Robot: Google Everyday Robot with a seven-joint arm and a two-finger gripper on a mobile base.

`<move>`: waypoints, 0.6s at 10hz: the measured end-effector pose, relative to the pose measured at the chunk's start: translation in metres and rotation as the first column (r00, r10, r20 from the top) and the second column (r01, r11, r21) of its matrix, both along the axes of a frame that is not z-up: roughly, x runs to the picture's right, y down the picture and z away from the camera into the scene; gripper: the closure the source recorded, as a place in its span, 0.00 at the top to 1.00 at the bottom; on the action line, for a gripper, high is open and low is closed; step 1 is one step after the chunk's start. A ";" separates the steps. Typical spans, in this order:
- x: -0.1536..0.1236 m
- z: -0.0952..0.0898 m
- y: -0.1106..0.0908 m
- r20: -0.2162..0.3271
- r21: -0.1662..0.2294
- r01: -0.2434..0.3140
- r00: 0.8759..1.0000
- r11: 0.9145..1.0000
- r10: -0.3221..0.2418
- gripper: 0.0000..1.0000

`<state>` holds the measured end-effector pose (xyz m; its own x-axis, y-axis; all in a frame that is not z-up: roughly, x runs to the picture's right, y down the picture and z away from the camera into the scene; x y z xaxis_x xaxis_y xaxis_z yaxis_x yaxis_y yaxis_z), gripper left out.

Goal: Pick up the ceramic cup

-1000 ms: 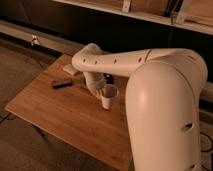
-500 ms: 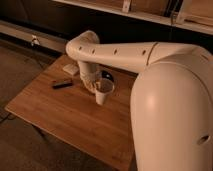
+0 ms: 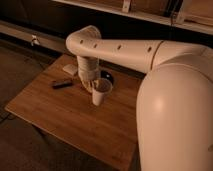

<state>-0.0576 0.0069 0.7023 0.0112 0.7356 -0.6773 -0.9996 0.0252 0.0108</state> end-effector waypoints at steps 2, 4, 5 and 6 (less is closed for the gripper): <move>0.003 0.001 0.001 -0.020 -0.023 0.000 1.000 1.000 -0.001 0.00; 0.000 0.003 0.000 -0.033 -0.036 0.007 0.999 0.999 -0.008 0.00; 0.000 0.004 -0.001 -0.036 -0.036 0.008 0.999 0.999 -0.009 0.00; 0.000 0.004 -0.002 -0.037 -0.036 0.007 0.999 0.999 -0.009 0.00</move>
